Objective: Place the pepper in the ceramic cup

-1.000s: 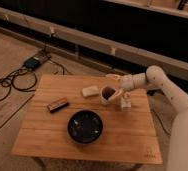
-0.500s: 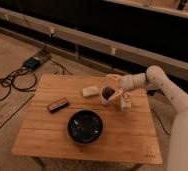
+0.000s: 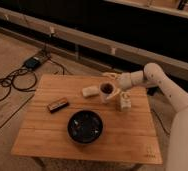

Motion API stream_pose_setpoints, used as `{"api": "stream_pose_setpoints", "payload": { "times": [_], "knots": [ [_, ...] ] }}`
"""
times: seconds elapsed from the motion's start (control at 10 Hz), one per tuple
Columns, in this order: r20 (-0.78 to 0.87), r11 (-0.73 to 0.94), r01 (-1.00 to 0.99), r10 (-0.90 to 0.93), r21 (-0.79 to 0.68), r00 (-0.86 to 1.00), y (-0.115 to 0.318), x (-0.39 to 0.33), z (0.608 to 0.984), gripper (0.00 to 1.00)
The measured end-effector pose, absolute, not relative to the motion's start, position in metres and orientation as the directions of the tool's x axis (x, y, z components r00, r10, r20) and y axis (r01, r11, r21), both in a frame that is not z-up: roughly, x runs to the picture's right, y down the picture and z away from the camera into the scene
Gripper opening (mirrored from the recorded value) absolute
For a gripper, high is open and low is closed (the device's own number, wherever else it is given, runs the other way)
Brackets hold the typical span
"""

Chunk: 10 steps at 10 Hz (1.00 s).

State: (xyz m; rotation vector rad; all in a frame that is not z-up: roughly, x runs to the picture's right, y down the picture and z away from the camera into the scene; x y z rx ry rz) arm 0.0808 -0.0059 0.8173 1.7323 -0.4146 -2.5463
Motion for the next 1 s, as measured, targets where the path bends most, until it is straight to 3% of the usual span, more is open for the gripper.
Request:
{"api": "stream_pose_setpoints", "payload": {
  "times": [1.0],
  "knots": [
    [-0.916, -0.965, -0.132, -0.166, 0.227, -0.366, -0.0061, 0.0778, 0.8139, 0.80]
  ]
}}
